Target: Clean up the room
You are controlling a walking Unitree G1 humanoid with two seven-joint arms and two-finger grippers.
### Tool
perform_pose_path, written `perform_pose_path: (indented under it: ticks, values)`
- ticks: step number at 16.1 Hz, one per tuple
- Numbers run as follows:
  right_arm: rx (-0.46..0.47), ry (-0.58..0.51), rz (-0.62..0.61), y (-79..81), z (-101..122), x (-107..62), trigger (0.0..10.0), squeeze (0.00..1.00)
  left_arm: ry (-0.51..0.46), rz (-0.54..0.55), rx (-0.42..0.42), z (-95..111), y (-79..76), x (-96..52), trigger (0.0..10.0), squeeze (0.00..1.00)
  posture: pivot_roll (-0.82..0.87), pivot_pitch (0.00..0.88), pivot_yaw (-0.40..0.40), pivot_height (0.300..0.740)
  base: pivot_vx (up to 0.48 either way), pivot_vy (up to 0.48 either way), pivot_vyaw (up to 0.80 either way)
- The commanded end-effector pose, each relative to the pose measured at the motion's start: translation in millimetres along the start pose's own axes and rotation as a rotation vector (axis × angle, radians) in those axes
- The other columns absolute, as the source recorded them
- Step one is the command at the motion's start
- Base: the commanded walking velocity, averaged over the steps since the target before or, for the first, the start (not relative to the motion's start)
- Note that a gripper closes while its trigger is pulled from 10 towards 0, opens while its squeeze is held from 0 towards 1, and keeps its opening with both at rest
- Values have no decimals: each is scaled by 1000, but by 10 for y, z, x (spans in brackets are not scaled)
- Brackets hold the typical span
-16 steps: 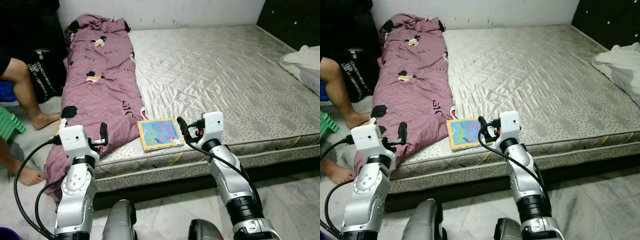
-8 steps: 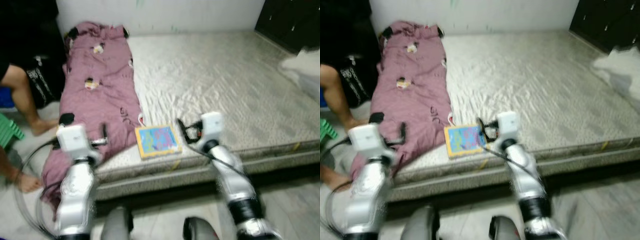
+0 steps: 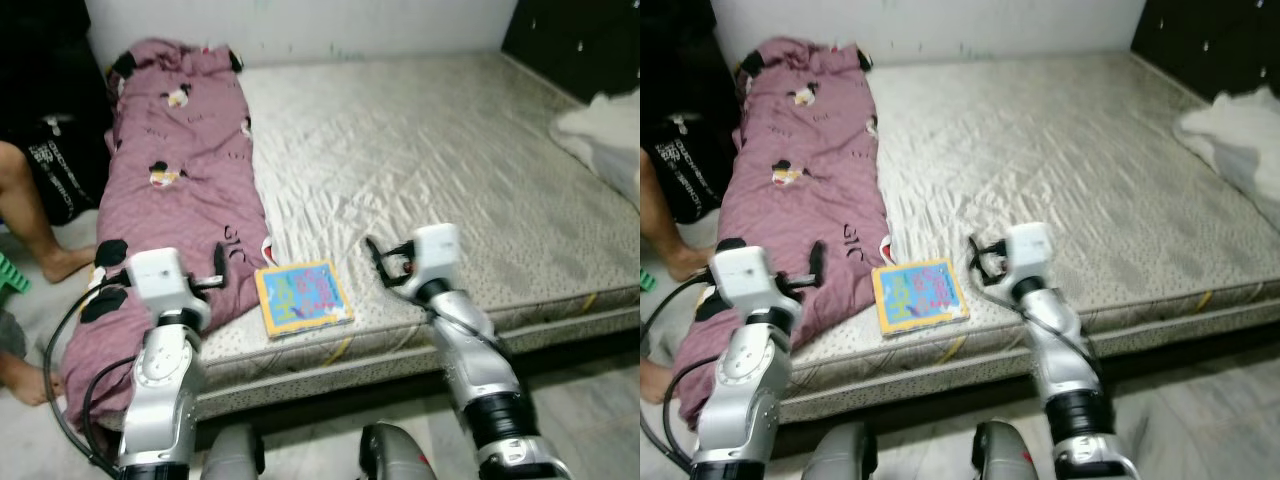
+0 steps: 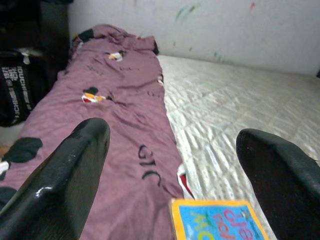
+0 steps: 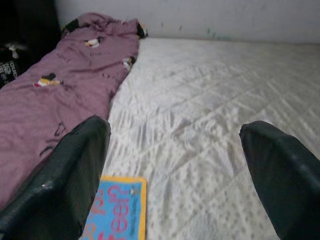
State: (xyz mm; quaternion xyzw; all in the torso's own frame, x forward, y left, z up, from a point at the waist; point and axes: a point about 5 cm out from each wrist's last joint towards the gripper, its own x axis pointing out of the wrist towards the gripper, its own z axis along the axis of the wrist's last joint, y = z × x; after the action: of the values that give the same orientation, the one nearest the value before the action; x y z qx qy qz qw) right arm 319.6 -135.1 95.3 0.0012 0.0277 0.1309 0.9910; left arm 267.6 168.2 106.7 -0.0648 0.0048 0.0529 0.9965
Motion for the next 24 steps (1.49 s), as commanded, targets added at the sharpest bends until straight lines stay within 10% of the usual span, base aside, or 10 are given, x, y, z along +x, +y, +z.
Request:
perform_pose_path:
  ticks: [1, 24]
  values:
    - [8, -18, 35, 126, 47, 49, 10000, 0, -4, 29, 12, 26, 87, 14, 10000, 0, 5, 25, 1, 653, 0, 0, 0]
    - [5, 8, 41, 96, 7, 44, 10000, 0, 5, 129, -14, 16, 119, 39, 10000, 0, 1, 22, -13, 568, 0, 0, 0]
